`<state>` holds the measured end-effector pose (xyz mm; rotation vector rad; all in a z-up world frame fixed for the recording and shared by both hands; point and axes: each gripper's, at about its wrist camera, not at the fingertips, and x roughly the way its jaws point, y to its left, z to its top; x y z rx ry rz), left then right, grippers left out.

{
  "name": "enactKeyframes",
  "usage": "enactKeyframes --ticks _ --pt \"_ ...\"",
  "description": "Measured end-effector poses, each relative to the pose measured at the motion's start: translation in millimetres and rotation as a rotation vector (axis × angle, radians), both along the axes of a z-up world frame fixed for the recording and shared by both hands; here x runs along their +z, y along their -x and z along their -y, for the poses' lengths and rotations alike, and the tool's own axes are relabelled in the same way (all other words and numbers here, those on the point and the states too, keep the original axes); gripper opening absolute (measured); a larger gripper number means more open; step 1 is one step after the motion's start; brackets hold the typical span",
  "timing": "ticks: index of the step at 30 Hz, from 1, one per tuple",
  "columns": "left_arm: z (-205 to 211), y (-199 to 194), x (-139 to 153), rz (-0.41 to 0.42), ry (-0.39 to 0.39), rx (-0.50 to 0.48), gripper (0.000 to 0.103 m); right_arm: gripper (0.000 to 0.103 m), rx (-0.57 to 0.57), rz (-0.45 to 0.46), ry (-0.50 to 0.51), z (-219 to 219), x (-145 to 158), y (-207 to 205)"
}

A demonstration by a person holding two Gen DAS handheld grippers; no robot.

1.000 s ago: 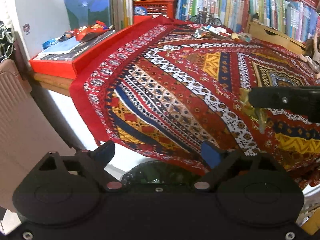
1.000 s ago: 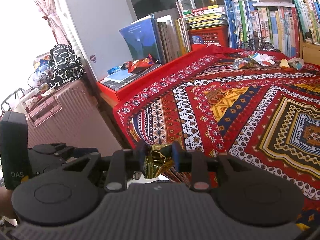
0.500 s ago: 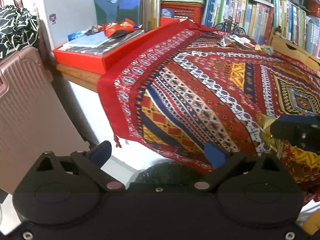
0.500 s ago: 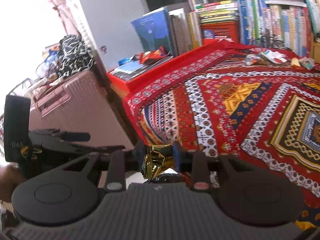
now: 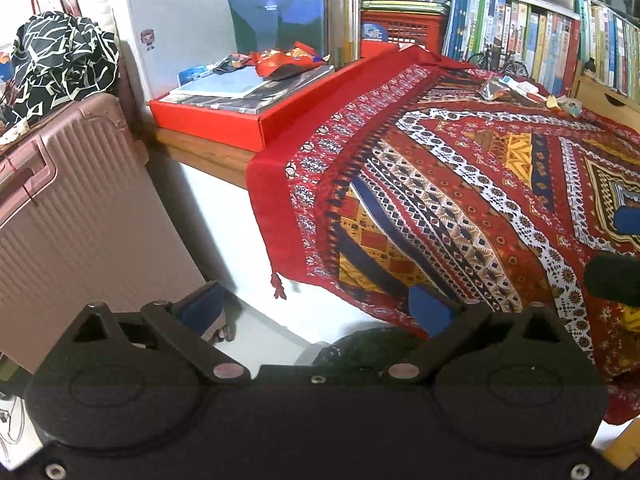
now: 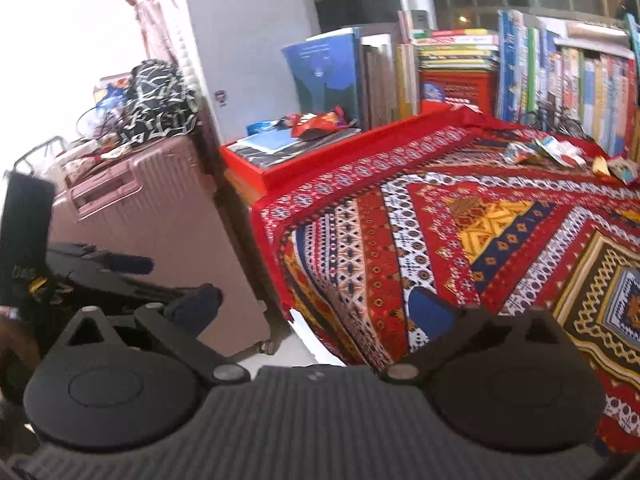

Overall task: Collect trash
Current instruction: 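Open the right tool to drop the gold wrapper off the bed edge, then move both tools back to the litter pile by the bookshelf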

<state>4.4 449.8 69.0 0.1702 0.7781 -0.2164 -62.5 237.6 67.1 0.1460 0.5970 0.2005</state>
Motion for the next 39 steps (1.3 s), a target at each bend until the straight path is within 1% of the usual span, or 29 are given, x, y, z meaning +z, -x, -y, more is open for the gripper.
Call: enactKeyframes --ticks 3,4,8,14,16,19,24,26,29,31,32,35,39 --pt "-0.8 -3.0 -0.9 -0.012 0.009 0.008 0.101 0.103 -0.042 -0.007 -0.004 8.1 -0.8 -2.0" --pt "-0.8 -3.5 -1.6 -0.014 0.008 0.013 0.103 0.103 -0.054 -0.011 0.005 10.1 -1.1 -2.7" --pt "1.8 -9.0 -5.3 -0.029 -0.009 0.035 0.103 0.103 -0.079 -0.018 0.049 17.9 -0.9 -5.5" --pt "6.7 -15.9 -3.2 -0.055 0.036 0.042 0.103 0.103 -0.135 -0.008 0.041 36.7 9.4 -7.8" --pt "13.8 -18.8 4.3 -0.051 0.038 0.032 0.103 0.103 -0.148 0.005 0.024 43.2 18.7 -8.0" --pt "30.5 -22.1 20.8 -0.008 0.049 -0.037 0.103 0.103 -0.168 0.039 0.013 53.0 36.8 -9.7" --pt "65.5 -38.9 53.9 0.05 0.082 -0.105 0.103 0.103 -0.183 0.109 0.025 76.0 73.1 -18.8" --pt "79.8 -50.8 70.8 0.057 0.122 -0.107 0.103 0.103 -0.195 0.13 0.028 87.3 88.0 -23.6" --pt "99.6 -69.6 96.5 0.06 0.226 -0.111 0.103 0.103 -0.22 0.157 0.025 109.1 110.9 -31.5" --pt "112.8 -84.9 110.3 0.067 0.277 -0.127 0.103 0.103 -0.237 0.179 0.024 126.5 126.7 -37.0" --pt "121.8 -92.1 115.1 0.076 0.284 -0.135 0.103 0.103 -0.242 0.192 0.02 134.8 133.0 -39.5" --pt "154.6 -114.1 125.6 0.105 0.248 -0.145 0.103 0.103 -0.256 0.234 0.022 165.3 149.7 -50.3" --pt "201.2 -143.5 135.7 0.144 0.269 -0.168 0.103 0.103 -0.281 0.277 0.065 207.1 163.7 -71.2"
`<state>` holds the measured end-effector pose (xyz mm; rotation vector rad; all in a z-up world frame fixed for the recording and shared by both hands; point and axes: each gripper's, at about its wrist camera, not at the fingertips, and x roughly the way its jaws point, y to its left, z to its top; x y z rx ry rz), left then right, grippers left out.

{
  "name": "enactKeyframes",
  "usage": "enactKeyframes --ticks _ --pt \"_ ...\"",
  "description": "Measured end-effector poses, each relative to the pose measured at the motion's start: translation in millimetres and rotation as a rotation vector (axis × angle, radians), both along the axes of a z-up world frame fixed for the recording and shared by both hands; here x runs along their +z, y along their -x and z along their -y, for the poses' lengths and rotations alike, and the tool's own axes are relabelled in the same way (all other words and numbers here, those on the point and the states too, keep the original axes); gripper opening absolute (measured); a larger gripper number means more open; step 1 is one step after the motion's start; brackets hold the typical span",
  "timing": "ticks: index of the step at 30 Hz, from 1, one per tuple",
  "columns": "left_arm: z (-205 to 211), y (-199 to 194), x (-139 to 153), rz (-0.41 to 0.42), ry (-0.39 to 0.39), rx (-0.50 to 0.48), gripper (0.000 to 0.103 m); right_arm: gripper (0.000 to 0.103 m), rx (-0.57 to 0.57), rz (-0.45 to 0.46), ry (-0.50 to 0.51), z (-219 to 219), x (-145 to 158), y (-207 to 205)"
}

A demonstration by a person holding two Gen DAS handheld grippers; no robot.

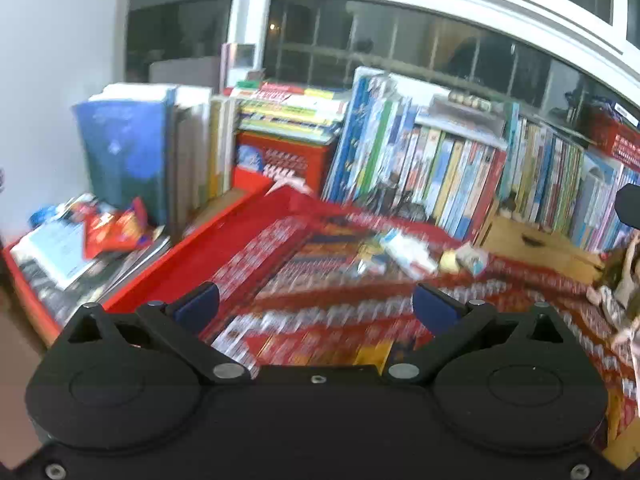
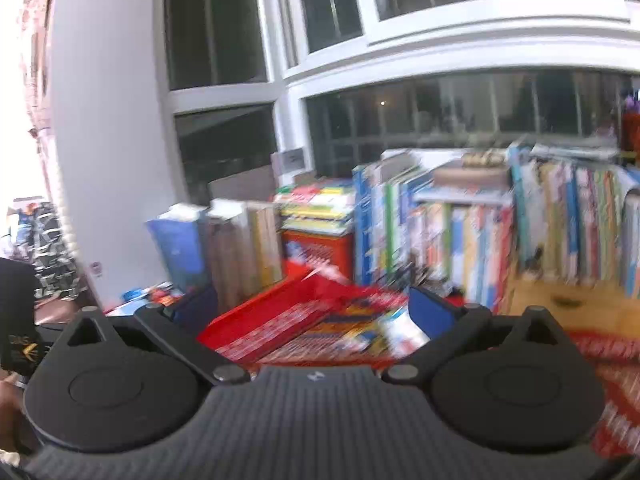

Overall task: Collect trash
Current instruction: 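Move both tools back to the litter pile by the bookshelf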

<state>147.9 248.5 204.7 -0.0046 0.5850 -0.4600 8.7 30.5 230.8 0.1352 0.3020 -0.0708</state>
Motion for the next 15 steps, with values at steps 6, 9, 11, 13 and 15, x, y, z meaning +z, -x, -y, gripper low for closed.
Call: enactKeyframes --ticks 6,9,11,13,15 --pt "67.7 -49.4 0.1 0.011 0.012 0.023 0.103 0.103 -0.035 -0.016 0.034 70.8 -1.2 -37.7" --pt "98.1 -70.7 -15.5 -0.019 -0.007 0.021 0.103 0.103 -0.069 -0.085 0.062 103.2 -18.7 -60.1" --pt "120.2 -84.3 -32.7 -0.043 -0.049 0.004 0.103 0.103 -0.083 -0.139 0.053 124.7 -35.4 -74.7" --pt "140.1 -94.3 -50.9 -0.054 -0.1 -0.013 0.103 0.103 -0.088 -0.191 0.033 143.0 -55.1 -87.5" --pt "156.4 -103.4 -67.8 -0.064 -0.148 -0.028 0.103 0.103 -0.089 -0.238 0.016 158.4 -72.9 -99.0"
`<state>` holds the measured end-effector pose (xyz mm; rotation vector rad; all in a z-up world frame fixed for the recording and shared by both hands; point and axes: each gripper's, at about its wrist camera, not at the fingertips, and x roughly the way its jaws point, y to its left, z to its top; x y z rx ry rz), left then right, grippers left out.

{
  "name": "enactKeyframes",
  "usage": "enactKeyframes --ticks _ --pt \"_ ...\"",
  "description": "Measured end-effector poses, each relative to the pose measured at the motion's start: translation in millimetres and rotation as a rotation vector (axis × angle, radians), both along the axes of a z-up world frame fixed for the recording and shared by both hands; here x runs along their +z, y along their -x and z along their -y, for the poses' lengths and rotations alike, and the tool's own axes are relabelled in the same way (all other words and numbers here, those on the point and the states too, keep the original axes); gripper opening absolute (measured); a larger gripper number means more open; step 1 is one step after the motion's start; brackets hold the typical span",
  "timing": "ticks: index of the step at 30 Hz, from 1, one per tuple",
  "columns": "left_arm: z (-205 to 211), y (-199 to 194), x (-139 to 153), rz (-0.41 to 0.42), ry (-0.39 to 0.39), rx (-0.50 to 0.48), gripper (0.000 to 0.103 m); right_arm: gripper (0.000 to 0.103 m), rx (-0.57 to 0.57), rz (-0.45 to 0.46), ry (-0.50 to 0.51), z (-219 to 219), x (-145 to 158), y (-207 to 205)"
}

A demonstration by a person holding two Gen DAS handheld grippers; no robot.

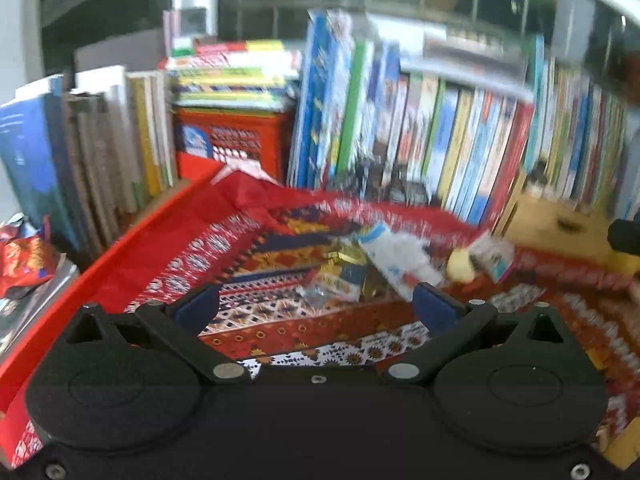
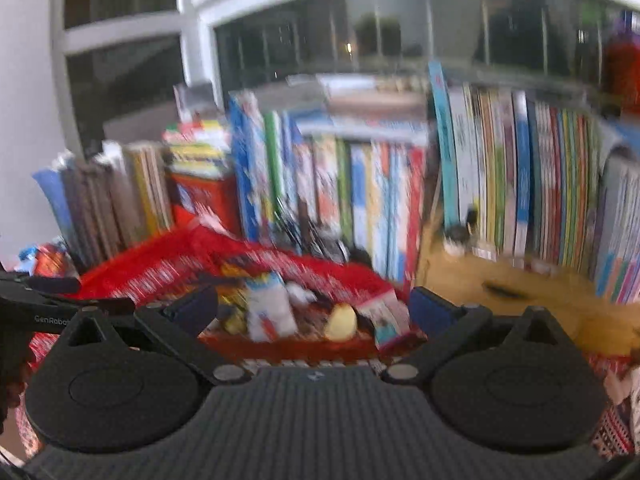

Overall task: Collect trash
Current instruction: 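Move both tools back to the litter pile by the bookshelf, then grasp a pink snack bag with the right tool while the left tool grasps a cookie snack bag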

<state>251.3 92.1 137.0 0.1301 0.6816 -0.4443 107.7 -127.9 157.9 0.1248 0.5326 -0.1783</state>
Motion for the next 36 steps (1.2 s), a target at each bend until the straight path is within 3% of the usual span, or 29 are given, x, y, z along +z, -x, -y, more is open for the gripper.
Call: enactKeyframes --ticks 5,12,16,20,25,27,31,36 --pt "29.1 -26.7 -39.0 -0.034 -0.065 -0.038 0.103 0.103 0.015 -0.071 -0.037 27.1 -38.4 -24.7" --pt "47.2 -70.8 -64.9 -0.029 -0.095 -0.055 0.103 0.103 -0.125 -0.096 -0.118 79.9 -89.2 -68.7" --pt "48.4 -93.7 -74.3 -0.051 -0.029 -0.081 0.103 0.103 -0.148 -0.08 -0.189 108.0 -113.5 -94.2" --pt "47.8 -111.4 -86.7 -0.126 0.066 -0.115 0.102 0.095 -0.16 -0.155 -0.147 118.3 -132.4 -120.5" --pt "58.2 -105.6 -97.0 -0.096 -0.001 -0.171 0.1 0.092 -0.081 -0.24 -0.061 109.3 -150.7 -140.3" --pt "61.5 -102.0 -99.9 -0.084 -0.022 -0.199 0.099 0.087 -0.055 -0.256 -0.03 105.2 -155.5 -146.1" --pt "63.8 -102.9 -104.5 -0.096 -0.033 -0.222 0.087 0.073 -0.051 -0.27 0.056 95.0 -159.8 -153.6" --pt "59.6 -107.9 -103.3 -0.104 -0.021 -0.219 0.072 0.065 -0.064 -0.266 0.021 98.5 -164.3 -157.7"
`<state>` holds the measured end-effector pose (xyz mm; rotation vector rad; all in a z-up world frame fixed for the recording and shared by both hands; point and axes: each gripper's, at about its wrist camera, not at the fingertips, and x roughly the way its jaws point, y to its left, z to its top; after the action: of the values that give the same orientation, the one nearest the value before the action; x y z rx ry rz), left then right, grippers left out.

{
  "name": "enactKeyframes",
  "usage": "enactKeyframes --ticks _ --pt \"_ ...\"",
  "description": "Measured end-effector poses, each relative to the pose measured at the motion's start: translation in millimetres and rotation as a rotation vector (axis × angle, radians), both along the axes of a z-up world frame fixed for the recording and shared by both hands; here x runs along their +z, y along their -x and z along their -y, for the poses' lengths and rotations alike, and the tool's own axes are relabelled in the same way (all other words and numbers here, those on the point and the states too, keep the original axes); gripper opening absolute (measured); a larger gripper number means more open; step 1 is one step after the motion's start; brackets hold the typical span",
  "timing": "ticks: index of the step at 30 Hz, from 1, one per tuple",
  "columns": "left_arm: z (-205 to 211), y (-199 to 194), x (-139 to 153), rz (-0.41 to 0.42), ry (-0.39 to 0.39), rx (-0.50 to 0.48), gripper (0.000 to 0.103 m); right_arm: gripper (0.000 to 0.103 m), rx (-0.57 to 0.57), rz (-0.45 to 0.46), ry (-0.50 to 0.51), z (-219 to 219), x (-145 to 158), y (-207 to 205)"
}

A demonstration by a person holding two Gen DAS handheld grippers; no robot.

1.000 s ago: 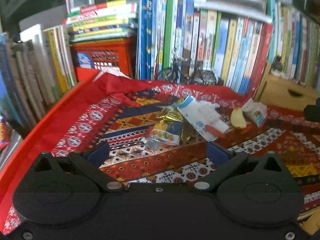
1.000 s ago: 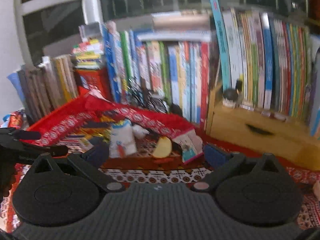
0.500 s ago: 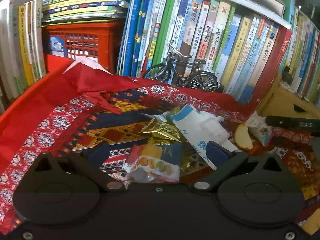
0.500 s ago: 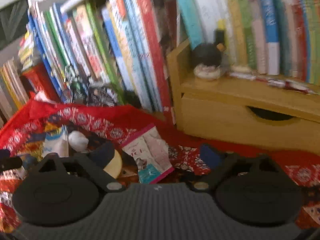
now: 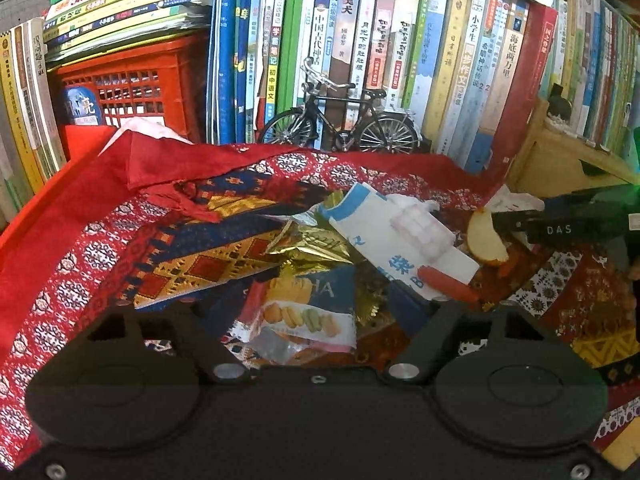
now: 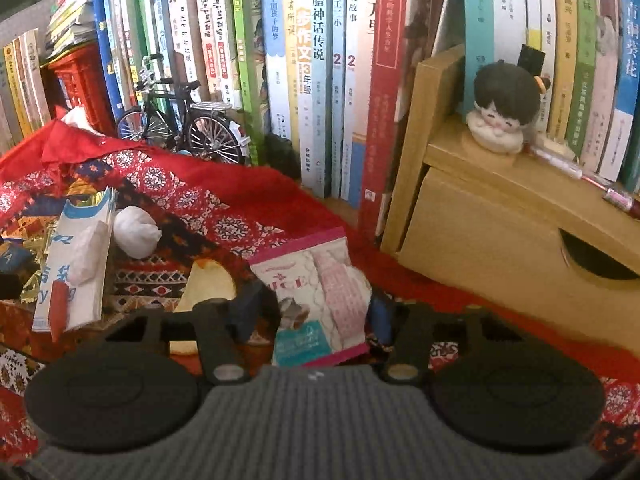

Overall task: Collect trash
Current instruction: 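Grasp a pink snack bag with the right tool while the left tool grasps a cookie snack bag, then carry the pink bag and cookie bag toward the bed edge with both tools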

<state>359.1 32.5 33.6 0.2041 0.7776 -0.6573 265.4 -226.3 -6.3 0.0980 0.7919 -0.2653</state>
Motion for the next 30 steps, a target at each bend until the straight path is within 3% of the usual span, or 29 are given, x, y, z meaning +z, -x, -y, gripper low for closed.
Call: enactKeyframes --ticks 4,9,17,25,30 --pt "-1.1 -3.5 -0.8 -0.02 -0.011 -0.007 0.049 0.054 -0.009 0.006 -0.004 -0.1 -0.2 2.0" --pt "-4.2 -3.8 -3.7 -0.027 -0.008 0.007 0.045 0.049 -0.016 0.007 -0.008 1.5 1.1 9.4" --pt "-2.5 12.3 10.7 0.077 -0.021 0.009 0.043 0.044 -0.027 0.064 0.01 -5.6 9.1 22.3" --pt "-12.2 25.9 25.2 0.113 -0.021 0.012 0.043 0.044 -0.054 0.129 -0.017 -14.6 28.8 40.1" --pt "-27.1 36.9 40.8 0.137 -0.003 0.022 0.043 0.044 -0.074 0.194 -0.048 -26.2 56.3 62.1"
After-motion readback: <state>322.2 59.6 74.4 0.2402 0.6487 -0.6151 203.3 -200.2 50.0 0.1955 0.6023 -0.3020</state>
